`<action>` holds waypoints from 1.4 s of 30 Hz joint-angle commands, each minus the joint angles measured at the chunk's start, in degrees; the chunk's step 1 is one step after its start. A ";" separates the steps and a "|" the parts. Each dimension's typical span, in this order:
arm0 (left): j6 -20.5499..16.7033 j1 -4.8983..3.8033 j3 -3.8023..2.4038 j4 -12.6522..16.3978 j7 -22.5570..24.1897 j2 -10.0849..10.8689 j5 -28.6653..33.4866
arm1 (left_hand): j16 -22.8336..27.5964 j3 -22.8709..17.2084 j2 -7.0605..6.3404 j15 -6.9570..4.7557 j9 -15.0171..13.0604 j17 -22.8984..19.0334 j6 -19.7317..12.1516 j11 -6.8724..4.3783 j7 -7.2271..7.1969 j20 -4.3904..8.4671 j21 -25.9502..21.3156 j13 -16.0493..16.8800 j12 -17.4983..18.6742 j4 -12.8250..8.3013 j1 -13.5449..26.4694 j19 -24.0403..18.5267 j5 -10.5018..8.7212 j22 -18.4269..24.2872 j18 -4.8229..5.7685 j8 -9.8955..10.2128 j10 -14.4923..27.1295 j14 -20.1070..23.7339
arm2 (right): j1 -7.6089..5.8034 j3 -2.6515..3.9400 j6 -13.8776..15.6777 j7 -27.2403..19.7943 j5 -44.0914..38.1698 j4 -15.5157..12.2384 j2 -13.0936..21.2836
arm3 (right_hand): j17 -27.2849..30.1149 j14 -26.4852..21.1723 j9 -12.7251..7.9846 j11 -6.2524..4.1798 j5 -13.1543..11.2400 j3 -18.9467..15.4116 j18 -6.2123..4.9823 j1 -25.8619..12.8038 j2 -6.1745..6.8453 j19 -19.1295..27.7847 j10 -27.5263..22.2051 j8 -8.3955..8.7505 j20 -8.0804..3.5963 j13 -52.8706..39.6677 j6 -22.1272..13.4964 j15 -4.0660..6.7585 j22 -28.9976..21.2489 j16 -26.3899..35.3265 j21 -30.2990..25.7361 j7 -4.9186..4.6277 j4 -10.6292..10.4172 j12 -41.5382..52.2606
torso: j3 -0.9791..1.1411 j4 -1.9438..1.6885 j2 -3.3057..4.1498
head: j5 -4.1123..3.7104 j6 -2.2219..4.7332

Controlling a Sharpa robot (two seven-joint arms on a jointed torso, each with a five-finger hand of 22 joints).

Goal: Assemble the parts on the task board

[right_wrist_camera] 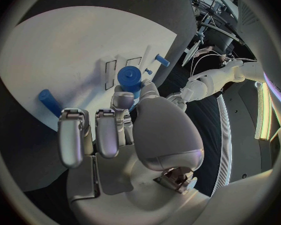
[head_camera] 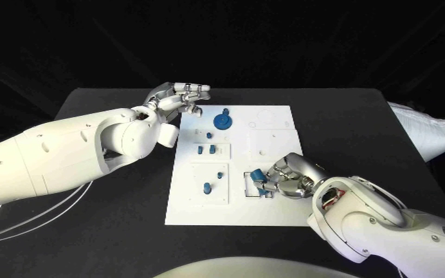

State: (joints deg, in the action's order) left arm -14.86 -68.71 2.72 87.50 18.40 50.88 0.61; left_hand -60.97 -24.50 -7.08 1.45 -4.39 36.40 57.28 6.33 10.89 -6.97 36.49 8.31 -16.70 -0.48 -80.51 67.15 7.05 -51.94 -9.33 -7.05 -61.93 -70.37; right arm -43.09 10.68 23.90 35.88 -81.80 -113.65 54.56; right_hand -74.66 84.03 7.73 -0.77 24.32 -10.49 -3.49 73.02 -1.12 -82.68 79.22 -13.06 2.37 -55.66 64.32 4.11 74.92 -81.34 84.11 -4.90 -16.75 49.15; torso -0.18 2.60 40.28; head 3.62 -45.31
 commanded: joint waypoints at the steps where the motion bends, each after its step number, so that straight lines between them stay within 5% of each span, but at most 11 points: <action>1: 0.41 0.00 -0.04 0.20 0.84 -0.13 0.21 | 0.00 0.24 0.13 -0.11 0.06 -0.03 -0.34 -0.08 -0.12 -0.10 -0.24 0.08 -0.17 -0.03 0.24 -0.08 0.06 0.08 -1.17 -0.29 0.44 0.32 | 0.00 -0.01 -2.74 1.38 -1.15 0.29 -0.40 | 0.04 3.34 3.68 -0.03 -0.08 -0.60 0.96 -0.93 0.29 -0.20 0.01 -0.17 -0.15 0.09 1.42 0.27 4.70 -0.17 0.22 1.33 0.05 -0.37 | 0.01 0.06 -0.02 | 0.08 -0.04; 12: 0.74 0.00 -0.04 -0.05 0.59 -0.35 0.21 | 0.04 0.24 0.14 -0.12 0.05 -0.12 -0.34 -0.09 -0.12 -0.09 -0.26 0.09 -0.21 -0.06 0.18 -0.07 0.07 0.10 -1.18 -0.31 0.44 0.35 | 0.00 -0.03 -3.45 1.56 -3.06 1.18 -1.80 | 0.11 3.30 4.50 -0.12 -1.94 -2.09 0.90 -2.40 0.53 0.00 0.05 -0.15 -0.24 -0.04 1.58 0.35 4.49 -0.07 0.07 1.46 0.04 -1.23 | 0.09 0.04 -0.01 | 0.13 0.08; 18: 0.79 0.00 -0.04 -0.06 0.49 -0.33 0.21 | 0.04 0.24 0.14 -0.12 0.05 -0.12 -0.34 -0.09 -0.12 -0.09 -0.26 0.09 -0.21 -0.06 0.18 -0.07 0.07 0.10 -1.18 -0.31 0.44 0.35 | -0.01 -0.04 -3.71 1.80 -3.95 1.58 -2.04 | 0.76 3.13 5.62 -0.02 -10.93 -4.20 0.73 -5.10 0.92 0.55 -0.12 0.05 -0.20 0.02 1.34 0.28 3.82 0.45 -0.40 1.39 0.05 -2.80 | 0.09 0.09 0.03 | 0.22 0.01; 21: 0.82 0.00 -0.04 -0.06 0.47 -0.34 0.21 | 0.04 0.24 0.14 -0.12 0.05 -0.12 -0.34 -0.09 -0.12 -0.09 -0.26 0.09 -0.21 -0.06 0.18 -0.07 0.07 0.10 -1.18 -0.31 0.44 0.35 | -0.01 -0.04 -3.53 1.78 -4.23 1.66 -2.18 | 1.30 3.03 6.51 0.23 -17.86 -3.84 0.62 -7.94 3.00 0.87 -0.27 0.23 -0.08 -0.08 1.03 0.20 3.41 0.90 -0.72 1.34 -0.02 -3.88 | 0.10 0.08 0.01 | 0.22 -0.01; 23: 0.85 0.00 -0.04 -0.06 0.46 -0.34 0.21 | 0.04 0.27 0.14 -0.12 0.06 -0.15 -0.36 -0.08 -0.11 -0.09 -0.28 0.09 -0.24 -0.07 0.16 -0.06 0.06 0.11 -1.18 -0.32 0.47 0.37 | -0.01 -0.04 -3.38 1.74 -4.42 1.67 -2.23 | 1.64 2.97 6.85 0.28 -20.12 -2.99 0.57 -10.25 5.13 1.04 -0.42 0.33 -0.04 0.03 0.86 0.16 3.16 1.17 -0.89 1.28 -0.27 -4.52 | 0.09 0.08 0.00 | 0.20 -0.02; 26: 0.86 0.00 -0.04 -0.05 0.45 -0.31 0.21 | 0.04 0.27 0.14 -0.12 0.06 -0.15 -0.36 -0.08 -0.11 -0.09 -0.28 0.09 -0.24 -0.07 0.16 -0.06 0.06 0.11 -1.18 -0.32 0.47 0.37 | -0.01 -0.04 -3.16 1.64 -4.70 1.61 -2.21 | 2.00 2.90 7.26 0.23 -21.13 -1.43 0.49 -13.73 8.20 1.26 -0.58 0.43 -0.01 0.16 0.70 0.09 2.86 1.46 -1.12 1.17 -0.30 -5.29 | 0.08 0.07 0.00 | 0.19 -0.03; 28: 0.86 0.01 -0.04 -0.05 0.45 -0.28 0.21 | 0.04 0.27 0.14 -0.12 0.06 -0.15 -0.36 -0.08 -0.11 -0.09 -0.28 0.09 -0.24 -0.07 0.16 -0.06 0.06 0.11 -1.18 -0.32 0.47 0.37 | -0.01 -0.04 -2.99 1.52 -4.95 1.50 -2.16 | 2.02 2.90 7.47 0.21 -21.21 -0.68 0.48 -14.75 8.77 1.28 -0.55 0.44 -0.01 0.04 0.69 0.09 2.82 1.51 -1.16 1.18 -0.31 -5.40 | 0.10 0.08 0.00 | 0.17 -0.07; 30: 0.86 0.01 -0.04 -0.03 0.44 -0.25 0.21 | 0.04 0.27 0.14 -0.12 0.06 -0.15 -0.36 -0.08 -0.11 -0.09 -0.28 0.09 -0.24 -0.07 0.16 -0.06 0.06 0.11 -1.18 -0.32 0.47 0.37 | -0.01 -0.04 -2.79 1.29 -5.19 1.35 -2.07 | 1.84 2.95 7.67 0.17 -21.08 0.09 0.49 -14.43 8.43 1.24 -0.44 0.39 -0.01 -0.20 0.80 0.11 2.88 1.43 -1.14 1.21 -0.23 -5.27 | 0.12 0.10 -0.01 | 0.18 -0.10; 33: 0.87 0.01 -0.04 -0.01 0.43 -0.19 0.21 | 0.04 0.27 0.14 -0.12 0.06 -0.15 -0.36 -0.08 -0.11 -0.09 -0.28 0.09 -0.24 -0.07 0.16 -0.06 0.06 0.11 -1.18 -0.32 0.47 0.37 | 0.01 -0.04 -2.54 0.85 -5.41 1.07 -1.91 | 1.50 3.05 8.25 0.06 -20.15 2.04 0.53 -9.86 5.95 1.08 -0.15 0.35 -0.07 -0.78 0.90 0.16 3.09 1.27 -1.06 1.29 0.03 -5.18 | 0.13 0.10 0.03 | 0.22 -0.09; 37: 0.88 0.01 -0.04 0.04 0.42 -0.12 0.21 | 0.04 0.27 0.14 -0.12 0.06 -0.15 -0.36 -0.08 -0.11 -0.09 -0.28 0.09 -0.24 -0.07 0.16 -0.06 0.06 0.11 -1.18 -0.32 0.47 0.37 | 0.05 -0.04 -2.59 0.51 -5.94 0.85 -1.83 | 1.20 3.11 8.94 -0.10 -17.27 3.84 0.57 -1.58 3.89 0.95 0.03 0.37 -0.19 -1.30 0.93 0.36 3.27 1.16 -1.00 1.44 2.97 -5.35 | 0.10 0.12 0.02 | 0.22 -0.22; 42: 0.87 0.01 -0.04 0.06 0.43 -0.11 0.21 | 0.02 0.32 0.12 -0.12 0.06 -0.16 -0.38 -0.07 -0.10 -0.09 -0.31 0.09 -0.28 -0.08 0.15 -0.04 0.06 0.13 -1.18 -0.34 0.51 0.38 | 0.06 -0.04 -2.81 0.68 -7.57 0.91 -1.97 | 0.64 3.21 9.41 -0.37 -17.83 5.96 0.64 5.76 2.56 0.73 0.11 0.30 -0.39 -1.56 1.17 0.59 3.60 0.87 -0.85 1.64 6.98 -5.56 | 0.10 0.07 -0.01 | 0.09 -0.25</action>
State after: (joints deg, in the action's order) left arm -14.81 -68.70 2.72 87.43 18.34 50.81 0.61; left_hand -60.97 -24.50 -7.08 1.45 -4.40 36.31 57.28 6.32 10.88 -6.97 36.49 8.34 -16.83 -0.48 -80.51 67.15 7.05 -51.90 -9.33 -7.05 -61.94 -70.37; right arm -43.08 10.65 21.39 36.98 -86.94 -112.69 52.69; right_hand -73.95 83.88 17.10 -0.87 6.82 -4.72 -3.50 78.08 1.62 -81.96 79.32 -12.93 2.25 -57.16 65.41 4.25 74.90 -80.11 83.22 -3.55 -10.18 43.88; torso -0.05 2.71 40.29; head 3.81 -45.54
